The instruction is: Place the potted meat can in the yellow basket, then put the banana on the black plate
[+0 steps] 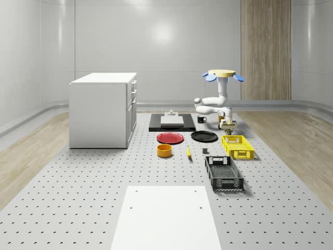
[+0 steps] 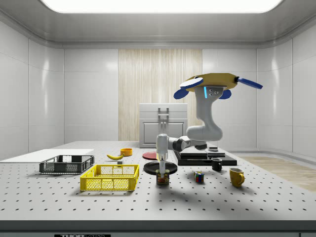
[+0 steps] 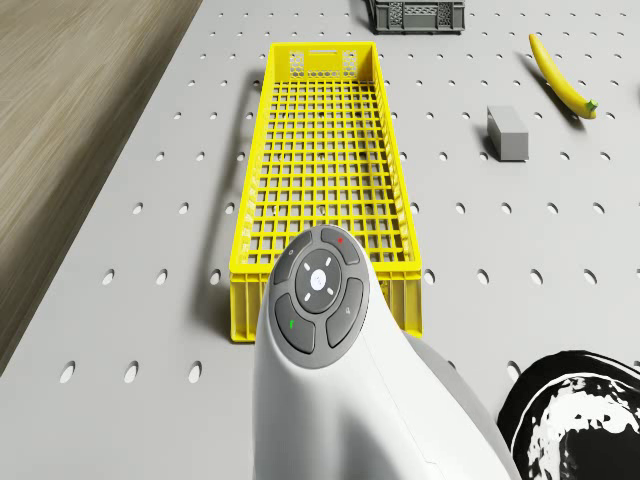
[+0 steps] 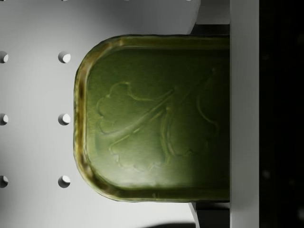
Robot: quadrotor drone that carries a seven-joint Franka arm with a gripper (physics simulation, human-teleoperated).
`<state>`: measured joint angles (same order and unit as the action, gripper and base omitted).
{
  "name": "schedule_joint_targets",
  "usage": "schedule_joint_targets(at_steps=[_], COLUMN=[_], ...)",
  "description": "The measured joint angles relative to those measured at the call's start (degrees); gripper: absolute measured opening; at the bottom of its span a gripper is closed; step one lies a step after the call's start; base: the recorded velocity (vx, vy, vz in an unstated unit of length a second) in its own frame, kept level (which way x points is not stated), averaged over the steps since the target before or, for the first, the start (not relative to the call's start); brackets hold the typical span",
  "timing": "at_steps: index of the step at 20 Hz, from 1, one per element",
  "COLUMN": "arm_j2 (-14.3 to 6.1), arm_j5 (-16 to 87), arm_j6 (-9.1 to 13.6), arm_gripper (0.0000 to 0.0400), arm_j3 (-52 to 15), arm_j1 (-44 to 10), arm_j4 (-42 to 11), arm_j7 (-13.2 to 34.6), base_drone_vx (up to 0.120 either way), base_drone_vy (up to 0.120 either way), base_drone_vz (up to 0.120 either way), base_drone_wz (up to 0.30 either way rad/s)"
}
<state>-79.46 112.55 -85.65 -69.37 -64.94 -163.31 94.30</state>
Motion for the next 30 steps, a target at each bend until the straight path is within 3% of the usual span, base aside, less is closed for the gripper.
schedule_joint_targets(at_steps=[3, 10, 15, 21, 30], arm_j2=[-0.3, -0.5, -0.5, -0.9, -2.0], arm_j5=[0.1, -2.4, -6.2, -8.6, -9.9], arm_j6=[-0.3, 0.6, 1.9, 2.1, 1.3], arm_gripper=[0.0283, 0.0287, 0.0287, 0.0286, 0.0286], arm_j3=[0.1, -2.6, -6.5, -9.0, -9.9], arm_j1=[-0.1, -0.2, -0.4, -0.7, -1.0], arm_j4=[0.1, -0.6, -1.3, -1.6, -1.6], arm_j7=[0.1, 0.1, 0.7, 1.1, 1.3], base_drone_vx=[0.000, 0.000, 0.000, 0.113, 0.120], base_drone_vy=[0.000, 0.000, 0.000, 0.000, 0.000], base_drone_vz=[0.000, 0.000, 0.112, 0.093, 0.000], base_drone_wz=[0.000, 0.000, 0.000, 0.000, 0.000])
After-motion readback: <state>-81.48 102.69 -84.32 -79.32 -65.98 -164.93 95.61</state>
